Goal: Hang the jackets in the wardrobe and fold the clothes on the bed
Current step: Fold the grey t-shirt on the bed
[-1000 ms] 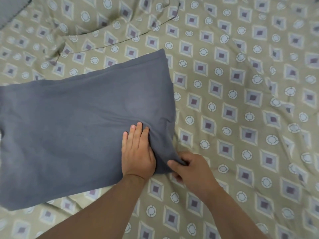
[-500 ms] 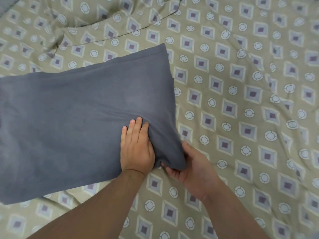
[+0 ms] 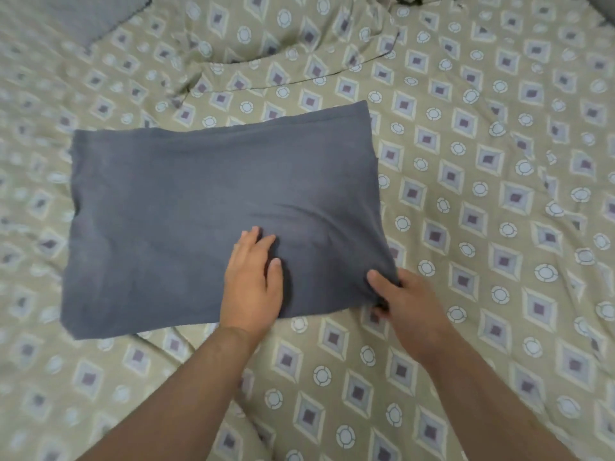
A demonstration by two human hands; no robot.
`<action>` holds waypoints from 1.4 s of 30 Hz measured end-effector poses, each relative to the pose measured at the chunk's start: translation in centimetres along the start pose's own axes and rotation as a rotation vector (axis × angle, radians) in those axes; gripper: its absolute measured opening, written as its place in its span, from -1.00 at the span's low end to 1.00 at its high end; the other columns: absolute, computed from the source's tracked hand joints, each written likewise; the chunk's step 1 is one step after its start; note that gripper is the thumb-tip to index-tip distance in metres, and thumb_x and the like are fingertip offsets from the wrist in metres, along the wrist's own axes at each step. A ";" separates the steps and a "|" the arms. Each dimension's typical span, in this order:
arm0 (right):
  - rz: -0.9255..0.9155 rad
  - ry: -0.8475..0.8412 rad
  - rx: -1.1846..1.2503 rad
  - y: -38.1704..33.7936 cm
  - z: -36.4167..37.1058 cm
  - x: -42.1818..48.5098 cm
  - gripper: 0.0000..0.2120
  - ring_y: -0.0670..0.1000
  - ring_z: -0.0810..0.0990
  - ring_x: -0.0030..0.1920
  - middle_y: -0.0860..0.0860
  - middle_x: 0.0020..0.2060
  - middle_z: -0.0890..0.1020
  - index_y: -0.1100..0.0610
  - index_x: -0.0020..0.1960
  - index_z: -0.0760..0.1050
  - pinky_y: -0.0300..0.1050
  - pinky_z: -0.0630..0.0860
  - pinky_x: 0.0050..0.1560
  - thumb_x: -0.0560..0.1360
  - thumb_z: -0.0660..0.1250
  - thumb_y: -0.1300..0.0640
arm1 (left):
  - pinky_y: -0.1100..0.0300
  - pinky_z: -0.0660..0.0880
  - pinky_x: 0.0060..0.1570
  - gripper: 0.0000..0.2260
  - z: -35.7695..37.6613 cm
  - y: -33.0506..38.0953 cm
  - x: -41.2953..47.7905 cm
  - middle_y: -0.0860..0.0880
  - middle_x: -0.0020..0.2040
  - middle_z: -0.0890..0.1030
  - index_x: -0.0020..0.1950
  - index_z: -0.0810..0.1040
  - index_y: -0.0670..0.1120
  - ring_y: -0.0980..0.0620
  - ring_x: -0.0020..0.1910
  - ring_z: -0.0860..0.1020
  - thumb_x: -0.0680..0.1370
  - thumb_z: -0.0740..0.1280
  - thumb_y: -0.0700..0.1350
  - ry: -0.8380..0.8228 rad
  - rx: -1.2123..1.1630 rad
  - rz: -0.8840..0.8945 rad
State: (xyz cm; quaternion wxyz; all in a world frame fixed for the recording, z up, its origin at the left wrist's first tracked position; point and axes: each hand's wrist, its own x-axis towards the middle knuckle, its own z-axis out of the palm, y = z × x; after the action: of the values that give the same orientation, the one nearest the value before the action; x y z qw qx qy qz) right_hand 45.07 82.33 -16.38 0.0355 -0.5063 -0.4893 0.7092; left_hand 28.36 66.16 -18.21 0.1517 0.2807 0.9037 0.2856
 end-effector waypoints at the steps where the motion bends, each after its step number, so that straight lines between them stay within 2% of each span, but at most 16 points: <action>1: 0.004 0.068 0.049 0.1 -0.7 0.2 -0.84 0.04 0.48 -0.29 0.05 -0.33 0.55 0.17 -0.11 0.62 -0.10 0.48 -0.25 0.58 0.36 0.11 | -0.08 0.12 0.51 -0.58 -1.8 -2.3 -0.7 -0.20 0.45 0.40 0.37 0.49 -0.19 -0.18 0.48 0.29 0.56 0.14 -0.06 0.066 0.076 -0.068; 4: 0.002 0.185 0.087 0.8 -2.2 0.5 -0.83 0.08 0.45 -0.24 0.09 -0.23 0.55 0.12 -0.04 0.66 0.00 0.42 -0.13 0.61 0.31 0.12 | -0.22 0.32 0.29 -0.52 -8.0 -10.1 -3.4 -0.35 0.21 0.51 0.21 0.52 -0.32 -0.36 0.24 0.44 0.48 0.16 0.00 0.236 0.275 -0.410; 6: -0.021 0.220 0.028 1.6 -2.5 0.3 -0.83 0.05 0.55 -0.24 0.04 -0.20 0.64 0.10 -0.01 0.66 -0.04 0.49 -0.14 0.62 0.30 0.10 | -0.20 0.44 0.10 -0.53 -11.4 -14.4 -4.9 -0.37 0.01 0.56 0.01 0.52 -0.32 -0.38 0.06 0.51 0.42 0.17 0.08 0.260 0.237 -0.644; 9: -0.020 0.213 0.050 1.9 -1.9 -0.3 -0.84 0.07 0.68 -0.04 0.03 -0.04 0.72 0.09 0.00 0.65 -0.02 0.61 0.03 0.61 0.32 0.06 | -0.13 0.58 -0.24 -0.59 -14.8 -17.7 -5.6 -0.26 -0.27 0.59 -0.21 0.50 -0.26 -0.30 -0.28 0.58 0.40 0.30 0.12 0.284 0.020 -0.847; 11: -0.012 0.163 0.086 1.7 -1.2 -0.9 -0.87 0.06 0.71 -0.03 0.03 -0.03 0.73 0.10 0.02 0.63 -0.11 0.66 -0.05 0.61 0.30 0.13 | 0.13 0.50 -0.53 -0.75 -15.8 -19.3 -5.3 -0.16 -0.40 0.56 -0.20 0.54 -0.27 -0.14 -0.47 0.52 0.50 0.39 -0.07 0.254 -0.247 -0.855; 12: -0.003 0.143 0.143 1.6 -0.8 -1.1 -0.87 0.06 0.71 -0.03 0.06 -0.02 0.73 0.14 0.04 0.61 -0.14 0.67 -0.10 0.61 0.28 0.20 | 0.24 0.41 -0.58 -0.83 -16.1 -19.8 -5.1 -0.11 -0.43 0.53 -0.19 0.53 -0.24 -0.04 -0.53 0.47 0.53 0.37 -0.17 0.210 -0.424 -0.862; 16: 0.090 0.108 0.362 1.2 0.6 -1.9 -0.84 0.06 0.64 0.04 0.07 0.05 0.68 0.14 0.11 0.55 -0.08 0.63 0.00 0.63 0.22 0.25 | 0.31 0.32 -0.57 -0.86 -16.8 -20.0 -5.6 -0.07 -0.37 0.36 -0.14 0.46 -0.11 0.08 -0.50 0.34 0.60 0.27 -0.28 -0.039 -0.963 -0.891; 21: 0.187 0.004 0.326 -0.5 0.9 -2.6 -0.85 0.08 0.63 0.05 0.05 0.00 0.69 0.09 0.13 0.55 0.00 0.62 0.05 0.61 0.25 0.20 | 0.19 0.42 -0.47 -0.96 -17.3 -19.6 -6.3 -0.09 -0.35 0.46 -0.04 0.50 -0.16 0.00 -0.42 0.39 0.60 0.31 -0.27 -0.270 -0.872 -0.834; 23: 0.247 -0.059 0.231 -0.9 0.8 -2.8 -0.84 0.13 0.62 0.04 0.10 0.01 0.69 0.13 0.15 0.54 0.07 0.59 0.14 0.60 0.27 0.18 | 0.13 0.53 -0.38 -0.94 -17.7 -19.9 -6.2 -0.11 -0.33 0.53 -0.04 0.52 -0.18 -0.03 -0.38 0.49 0.61 0.32 -0.21 -0.220 -0.778 -0.829; 25: 0.299 -0.065 0.061 -1.0 0.6 -2.8 -0.84 0.12 0.58 -0.04 0.14 -0.04 0.64 0.19 0.16 0.52 0.05 0.59 0.09 0.62 0.26 0.18 | 0.11 0.60 -0.29 -0.86 -18.2 -20.8 -6.4 -0.15 -0.33 0.56 -0.09 0.53 -0.20 -0.07 -0.38 0.54 0.62 0.32 -0.14 -0.096 -0.704 -0.835; 29: 0.311 0.128 -0.043 -0.6 -0.4 -2.7 -0.90 0.06 0.49 -0.23 0.17 -0.20 0.53 0.30 0.06 0.48 -0.19 0.62 -0.35 0.63 0.25 0.26 | 0.21 0.61 -0.37 -0.81 -18.6 -22.9 -8.2 -0.22 -0.25 0.55 -0.06 0.51 -0.29 -0.12 -0.33 0.55 0.63 0.31 -0.15 0.116 -0.757 -0.894; 31: 0.298 0.211 -0.026 -0.2 -0.7 -2.9 -0.94 0.06 0.48 -0.30 0.16 -0.26 0.52 0.28 0.01 0.47 -0.22 0.56 -0.43 0.61 0.26 0.28 | 0.25 0.60 -0.39 -0.86 -18.4 -23.0 -8.8 -0.25 -0.18 0.56 -0.01 0.49 -0.29 -0.11 -0.28 0.56 0.61 0.34 -0.19 0.222 -0.820 -0.943; 35: 0.190 0.279 -0.080 0.3 -0.1 -3.7 -0.92 0.05 0.49 -0.38 0.16 -0.28 0.54 0.23 -0.06 0.46 -0.16 0.51 -0.40 0.61 0.25 0.30 | 0.06 0.62 -0.10 -0.82 -18.0 -21.8 -9.1 -0.28 -0.03 0.54 0.21 0.45 -0.28 -0.17 -0.18 0.58 0.61 0.29 -0.31 0.370 -1.008 -0.971; 37: 0.139 0.282 -0.022 -0.4 0.1 -4.3 -0.90 0.02 0.46 -0.41 0.15 -0.28 0.51 0.17 -0.02 0.43 -0.14 0.47 -0.43 0.61 0.21 0.33 | 0.15 0.62 -0.31 -0.92 -19.0 -20.7 -9.0 -0.24 -0.16 0.47 0.03 0.43 -0.18 -0.15 -0.29 0.51 0.63 0.21 -0.34 0.364 -1.061 -0.946; 39: 0.076 0.300 0.023 -1.8 -0.1 -5.3 -0.81 0.02 0.42 -0.42 0.13 -0.33 0.50 0.07 0.03 0.44 -0.11 0.40 -0.42 0.59 0.19 0.34 | 0.32 0.43 -0.57 -0.80 -20.4 -20.1 -8.7 -0.15 -0.28 0.40 -0.16 0.34 -0.13 -0.04 -0.46 0.42 0.62 0.18 -0.35 0.352 -1.043 -0.928; 42: -0.023 0.326 0.140 -3.3 -0.5 -7.8 -0.75 -0.01 0.43 -0.44 0.09 -0.35 0.52 0.06 0.02 0.52 -0.16 0.41 -0.46 0.57 0.17 0.36 | 0.39 0.22 -0.61 -0.76 -22.7 -18.7 -9.5 -0.04 -0.42 0.34 -0.21 0.36 -0.03 0.11 -0.61 0.30 0.58 0.18 -0.33 0.348 -0.998 -0.883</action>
State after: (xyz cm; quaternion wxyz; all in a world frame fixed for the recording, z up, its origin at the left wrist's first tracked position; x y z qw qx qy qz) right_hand 47.73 80.08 -8.67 0.1579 -0.6050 -0.4322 0.6498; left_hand 18.18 38.06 -10.42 0.2179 -0.2672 0.7050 0.6198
